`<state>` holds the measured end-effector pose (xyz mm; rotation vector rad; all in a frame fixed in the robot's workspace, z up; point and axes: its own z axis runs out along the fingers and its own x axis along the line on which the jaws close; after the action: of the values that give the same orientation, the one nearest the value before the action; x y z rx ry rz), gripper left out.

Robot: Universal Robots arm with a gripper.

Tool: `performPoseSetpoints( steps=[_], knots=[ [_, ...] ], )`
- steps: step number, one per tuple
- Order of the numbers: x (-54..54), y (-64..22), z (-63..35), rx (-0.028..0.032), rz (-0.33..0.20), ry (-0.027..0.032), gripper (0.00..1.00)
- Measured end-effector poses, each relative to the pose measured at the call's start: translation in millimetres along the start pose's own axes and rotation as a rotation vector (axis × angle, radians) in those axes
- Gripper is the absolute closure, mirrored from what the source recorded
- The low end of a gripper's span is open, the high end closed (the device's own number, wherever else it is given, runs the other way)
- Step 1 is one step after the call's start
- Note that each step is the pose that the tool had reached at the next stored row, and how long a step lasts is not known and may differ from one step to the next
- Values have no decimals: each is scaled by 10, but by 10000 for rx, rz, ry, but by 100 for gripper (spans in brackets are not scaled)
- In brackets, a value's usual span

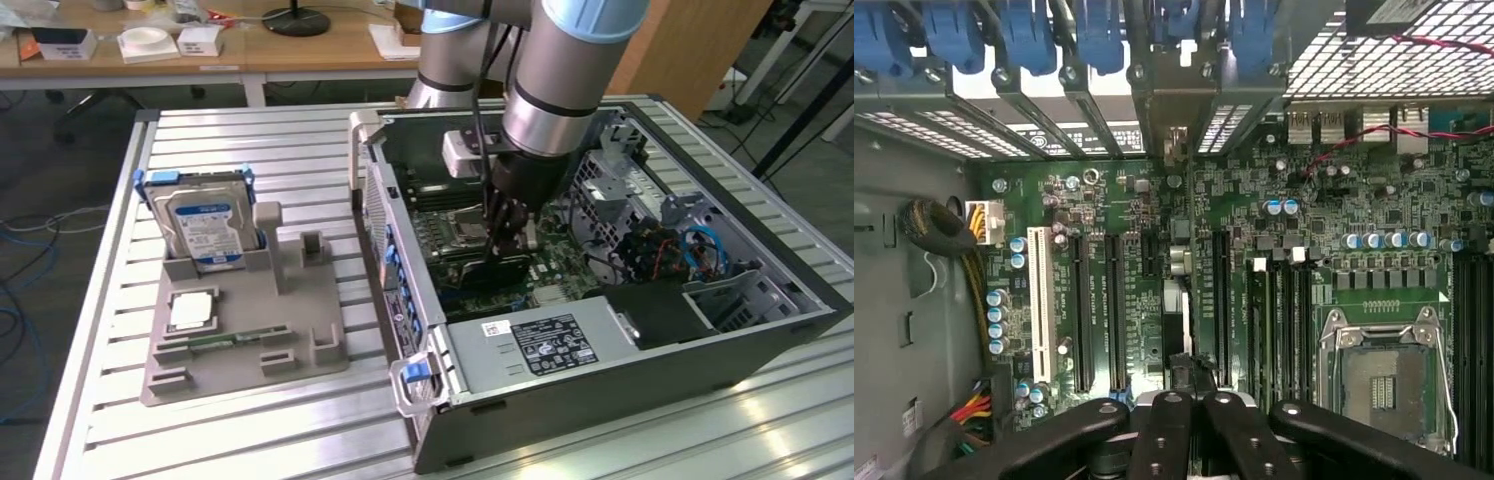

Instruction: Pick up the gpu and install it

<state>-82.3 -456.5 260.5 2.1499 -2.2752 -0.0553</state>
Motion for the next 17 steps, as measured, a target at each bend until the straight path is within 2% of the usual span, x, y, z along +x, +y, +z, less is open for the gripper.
performPoseSetpoints(
  steps=[2, 5, 6, 8, 12, 17],
  knots=[
    [-4, 0, -24, 14, 0, -63, 89],
    [-4, 5, -138, 2, 4, -46, 89],
    [-4, 5, -144, 4, 3, -51, 89],
    [-3, 5, -132, 11, 6, -59, 89],
    [-1, 13, -65, 64, 26, -59, 89],
    [2, 14, 3, 78, 39, -41, 89]
  ],
)
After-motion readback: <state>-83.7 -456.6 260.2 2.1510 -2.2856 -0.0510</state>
